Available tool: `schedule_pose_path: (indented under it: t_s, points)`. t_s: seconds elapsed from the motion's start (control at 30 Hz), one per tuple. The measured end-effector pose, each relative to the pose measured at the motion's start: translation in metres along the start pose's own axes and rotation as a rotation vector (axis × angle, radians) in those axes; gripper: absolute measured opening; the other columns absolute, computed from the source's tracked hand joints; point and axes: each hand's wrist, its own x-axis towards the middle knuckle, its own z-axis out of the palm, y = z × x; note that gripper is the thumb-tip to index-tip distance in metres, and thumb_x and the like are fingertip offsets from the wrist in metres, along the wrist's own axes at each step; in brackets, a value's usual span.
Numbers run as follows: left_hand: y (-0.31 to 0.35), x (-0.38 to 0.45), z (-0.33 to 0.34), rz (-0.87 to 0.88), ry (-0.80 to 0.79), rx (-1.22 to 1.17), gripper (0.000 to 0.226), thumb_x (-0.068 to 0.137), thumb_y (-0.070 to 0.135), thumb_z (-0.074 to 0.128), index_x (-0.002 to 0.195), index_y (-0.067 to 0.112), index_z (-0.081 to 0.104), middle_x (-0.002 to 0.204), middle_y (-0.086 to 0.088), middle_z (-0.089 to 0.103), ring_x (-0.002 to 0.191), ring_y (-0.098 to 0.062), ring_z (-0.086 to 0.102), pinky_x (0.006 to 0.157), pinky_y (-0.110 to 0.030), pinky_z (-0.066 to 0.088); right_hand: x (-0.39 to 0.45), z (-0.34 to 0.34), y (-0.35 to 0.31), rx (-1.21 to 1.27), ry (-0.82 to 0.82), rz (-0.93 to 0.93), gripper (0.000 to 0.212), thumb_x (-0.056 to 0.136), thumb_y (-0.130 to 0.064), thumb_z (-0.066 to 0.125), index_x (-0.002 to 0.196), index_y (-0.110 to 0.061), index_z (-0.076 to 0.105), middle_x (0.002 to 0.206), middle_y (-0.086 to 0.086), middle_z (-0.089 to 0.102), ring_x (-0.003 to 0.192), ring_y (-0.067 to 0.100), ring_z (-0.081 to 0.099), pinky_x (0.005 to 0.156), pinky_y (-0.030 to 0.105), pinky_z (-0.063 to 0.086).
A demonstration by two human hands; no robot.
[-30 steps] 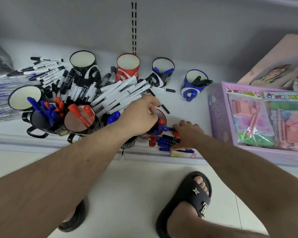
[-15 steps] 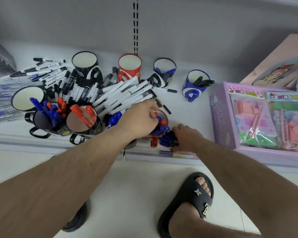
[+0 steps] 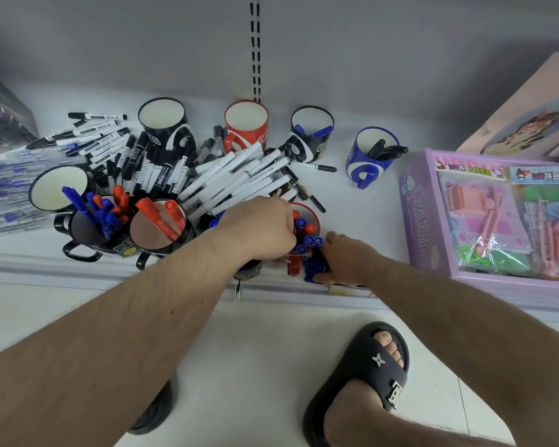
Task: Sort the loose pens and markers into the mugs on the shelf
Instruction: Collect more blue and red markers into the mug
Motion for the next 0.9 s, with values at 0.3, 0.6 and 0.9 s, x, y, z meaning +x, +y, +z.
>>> schedule_pose_path:
  t_s: [0.3, 0.6, 0.9]
  points:
    - [-0.015, -0.001, 0.007, 0.046, 0.173, -0.148, 0.104, 0.065, 0.062, 0.072, 0.149, 0.037, 0.015, 0.152, 0.004, 0.027, 0.138, -0.021, 0.028, 0.108, -0.045, 0.035, -0.006, 0.014, 0.014, 0.088, 0.055, 0.009, 0.075, 0.084, -0.066, 0.056, 0.139, -0.019, 0.038, 0.123, 0.007, 0.046, 0.105, 0.023, 0.052, 0.087, 0.038, 0.052]
    - [-0.029, 0.001, 0.021, 0.106, 0.246, -0.137, 0.094, 0.070, 0.056, 0.072, 0.147, 0.032, 0.023, 0.148, 0.007, 0.027, 0.137, -0.016, 0.022, 0.112, -0.034, 0.013, -0.007, 0.018, 0.025, 0.247, 0.083, 0.345, 0.046, 0.090, -0.027, 0.057, 0.128, -0.008, 0.042, 0.120, 0.015, 0.051, 0.103, 0.029, 0.056, 0.082, 0.035, 0.045]
    - [-0.028, 0.002, 0.019, 0.107, 0.270, -0.160, 0.074, 0.079, 0.043, 0.068, 0.143, 0.031, 0.033, 0.143, 0.006, 0.036, 0.134, -0.017, 0.026, 0.110, -0.035, 0.017, 0.011, -0.018, 0.029, 0.514, 0.143, 0.715, 0.019, 0.081, -0.012, 0.060, 0.098, -0.010, 0.053, 0.078, 0.005, 0.053, 0.075, 0.023, 0.058, 0.063, 0.032, 0.048]
